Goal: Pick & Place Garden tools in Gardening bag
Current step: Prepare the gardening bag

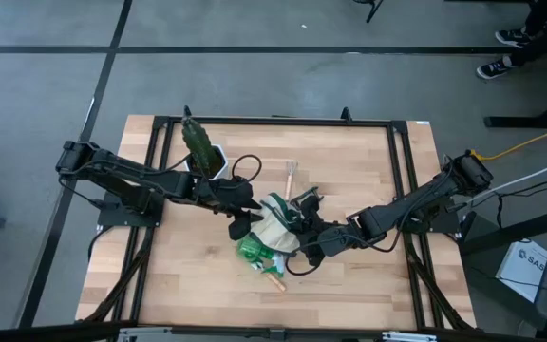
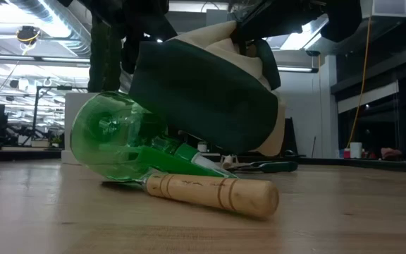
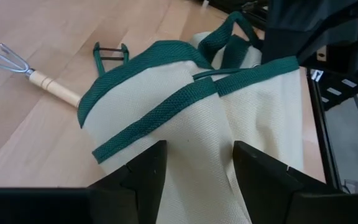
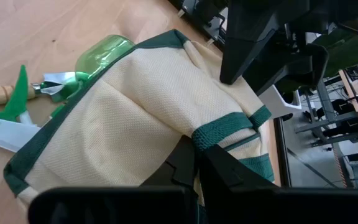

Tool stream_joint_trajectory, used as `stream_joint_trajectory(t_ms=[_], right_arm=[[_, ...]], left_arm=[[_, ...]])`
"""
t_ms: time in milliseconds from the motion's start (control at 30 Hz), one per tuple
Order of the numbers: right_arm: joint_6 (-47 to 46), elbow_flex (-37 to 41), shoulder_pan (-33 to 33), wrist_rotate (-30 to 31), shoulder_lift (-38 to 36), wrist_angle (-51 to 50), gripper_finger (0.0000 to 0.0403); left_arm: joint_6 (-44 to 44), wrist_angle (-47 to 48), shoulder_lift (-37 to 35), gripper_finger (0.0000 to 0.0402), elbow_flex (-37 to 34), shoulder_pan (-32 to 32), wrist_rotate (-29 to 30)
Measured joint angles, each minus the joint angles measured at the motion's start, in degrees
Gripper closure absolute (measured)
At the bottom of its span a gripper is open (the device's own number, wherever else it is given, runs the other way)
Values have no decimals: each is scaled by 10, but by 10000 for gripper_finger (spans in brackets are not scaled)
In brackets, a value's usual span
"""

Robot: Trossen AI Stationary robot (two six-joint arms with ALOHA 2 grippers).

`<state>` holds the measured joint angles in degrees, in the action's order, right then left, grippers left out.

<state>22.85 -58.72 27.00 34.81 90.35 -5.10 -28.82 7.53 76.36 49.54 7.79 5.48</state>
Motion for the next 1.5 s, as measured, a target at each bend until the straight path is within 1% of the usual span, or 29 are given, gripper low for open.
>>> stream_joint_trajectory(t_ms=[67,133,233,367,433,533,667,733,833,900,1067,1200,1333,1500], right_arm=[[1,0,0,1,0,0,391],[1,0,0,1,0,3,391],[1,0,0,-1,0,7,391],[-12,0,-2,-4,0,7,390],[-28,0,-6,-13,0,7,390],[-53,0,-16,-49,0,7,390],[-118,0,-28,-87,0,6,380],[-147,0,-32,-120,0,7,365],[-181,0,-32,-166,0,19,332],[-205,0,-31,-182,0,23,306],[-273,0,-34,-188,0,30,241],[-285,1,-40,-187,0,33,200],[-285,1,-49,-184,0,64,181],[-285,1,-59,-162,0,85,180]], left_arm=[[6,0,0,237,0,1,0],[16,0,0,258,0,5,0],[31,-1,0,303,0,9,2],[47,-5,0,377,0,9,2],[56,-9,0,393,0,9,8],[74,-20,0,398,-1,9,23],[109,-27,1,399,-1,18,71],[132,-26,1,399,-1,26,94],[170,-26,-2,399,-1,43,117],[193,-18,-11,399,-1,55,131],[220,46,-65,399,-1,79,206],[242,90,-115,399,-1,95,223],[281,131,-157,399,-1,123,250],[288,192,-210,399,-1,167,265]])
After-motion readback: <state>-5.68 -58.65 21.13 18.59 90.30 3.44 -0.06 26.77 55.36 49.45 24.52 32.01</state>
